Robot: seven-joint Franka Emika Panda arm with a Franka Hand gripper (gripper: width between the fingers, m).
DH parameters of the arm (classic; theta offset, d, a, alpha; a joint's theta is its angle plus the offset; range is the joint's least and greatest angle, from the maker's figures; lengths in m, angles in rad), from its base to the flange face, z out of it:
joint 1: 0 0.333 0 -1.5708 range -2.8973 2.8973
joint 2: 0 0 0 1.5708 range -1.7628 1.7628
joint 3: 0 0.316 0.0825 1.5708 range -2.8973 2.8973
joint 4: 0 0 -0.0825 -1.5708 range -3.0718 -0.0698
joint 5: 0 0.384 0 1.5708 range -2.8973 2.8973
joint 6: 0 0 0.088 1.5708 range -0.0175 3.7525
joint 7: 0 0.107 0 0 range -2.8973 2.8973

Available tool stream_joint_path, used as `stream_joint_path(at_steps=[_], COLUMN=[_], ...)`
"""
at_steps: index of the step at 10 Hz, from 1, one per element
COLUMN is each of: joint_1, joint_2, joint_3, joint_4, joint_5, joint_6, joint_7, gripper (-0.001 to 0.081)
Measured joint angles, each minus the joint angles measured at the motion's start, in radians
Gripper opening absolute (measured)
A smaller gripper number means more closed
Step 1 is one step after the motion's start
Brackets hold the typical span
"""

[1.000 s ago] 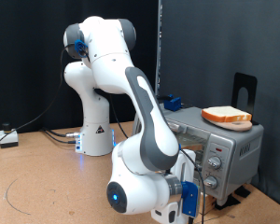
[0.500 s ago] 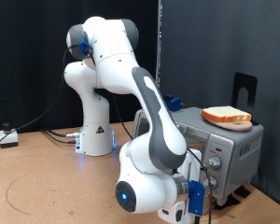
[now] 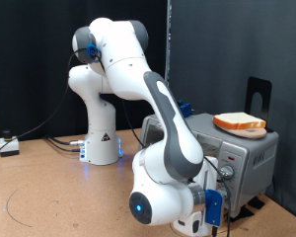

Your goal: Make a piece of toast with the oven

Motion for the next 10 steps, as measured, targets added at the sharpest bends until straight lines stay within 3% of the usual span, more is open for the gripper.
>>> stream_joint_path(at_steps=[1, 2, 3, 4, 5, 6, 10], joint_1=[0.0, 0.0, 0.0, 0.0, -0.002, -0.003, -0.027], joint_2=[0.002, 0.003, 0.003, 0.005, 0.007, 0.007, 0.007], joint_3=[0.0, 0.0, 0.0, -0.001, -0.001, 0.0, 0.021], joint_4=[0.0, 0.0, 0.0, 0.0, 0.0, -0.001, -0.012], joint_5=[0.004, 0.007, 0.009, 0.01, 0.016, 0.017, 0.023], joint_6=[0.0, 0.0, 0.0, 0.003, -0.001, -0.001, 0.001], joint_7=[0.001, 0.002, 0.006, 0.012, 0.018, -0.019, -0.441], gripper=[0.0548, 0.0411, 0.0411, 0.0198, 0.0095, 0.0095, 0.0095])
